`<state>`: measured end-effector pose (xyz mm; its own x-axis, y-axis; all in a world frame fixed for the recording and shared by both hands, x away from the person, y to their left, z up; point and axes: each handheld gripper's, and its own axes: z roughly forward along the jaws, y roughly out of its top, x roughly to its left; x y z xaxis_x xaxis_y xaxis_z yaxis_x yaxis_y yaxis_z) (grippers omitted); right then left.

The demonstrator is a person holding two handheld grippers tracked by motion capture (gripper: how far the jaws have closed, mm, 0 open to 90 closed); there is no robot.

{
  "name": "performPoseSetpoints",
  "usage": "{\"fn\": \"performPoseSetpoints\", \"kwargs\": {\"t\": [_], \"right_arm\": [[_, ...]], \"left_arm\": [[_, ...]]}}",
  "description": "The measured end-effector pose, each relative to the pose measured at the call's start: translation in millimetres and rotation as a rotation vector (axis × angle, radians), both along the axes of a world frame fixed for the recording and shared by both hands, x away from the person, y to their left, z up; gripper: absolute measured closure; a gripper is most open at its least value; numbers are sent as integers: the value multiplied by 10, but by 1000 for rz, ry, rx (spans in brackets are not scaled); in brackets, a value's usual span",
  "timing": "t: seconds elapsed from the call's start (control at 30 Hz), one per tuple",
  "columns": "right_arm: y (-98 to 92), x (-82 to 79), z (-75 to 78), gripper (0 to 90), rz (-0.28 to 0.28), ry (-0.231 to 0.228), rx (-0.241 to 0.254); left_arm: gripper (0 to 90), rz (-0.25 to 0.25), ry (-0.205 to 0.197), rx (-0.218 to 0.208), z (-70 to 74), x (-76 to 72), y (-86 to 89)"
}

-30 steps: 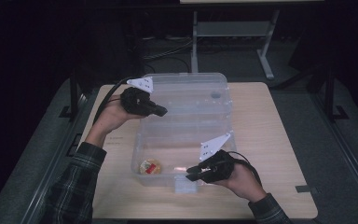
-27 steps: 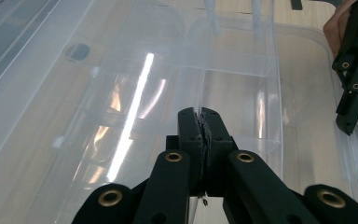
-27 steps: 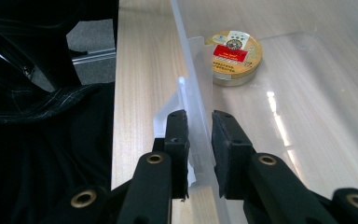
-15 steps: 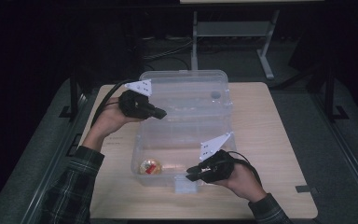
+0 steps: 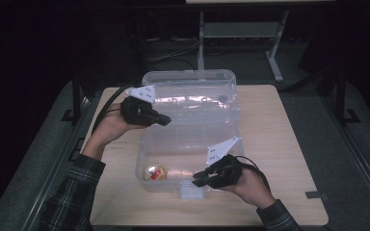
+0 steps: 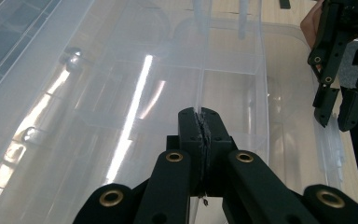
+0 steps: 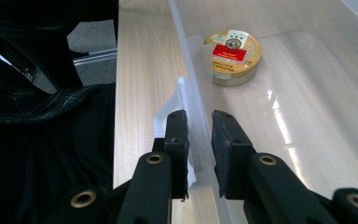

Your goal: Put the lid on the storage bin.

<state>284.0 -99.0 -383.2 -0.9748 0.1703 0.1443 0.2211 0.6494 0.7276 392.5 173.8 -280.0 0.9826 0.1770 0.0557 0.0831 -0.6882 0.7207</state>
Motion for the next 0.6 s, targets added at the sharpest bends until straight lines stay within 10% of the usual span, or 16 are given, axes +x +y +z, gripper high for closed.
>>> {"fn": "performPoseSetpoints", "kwargs": {"t": [0.6], "right_arm": [[-1,2,1,766,-1,7,-2]], "left_arm": [[895,-16,-3,-8,-3,-136,22]]}}
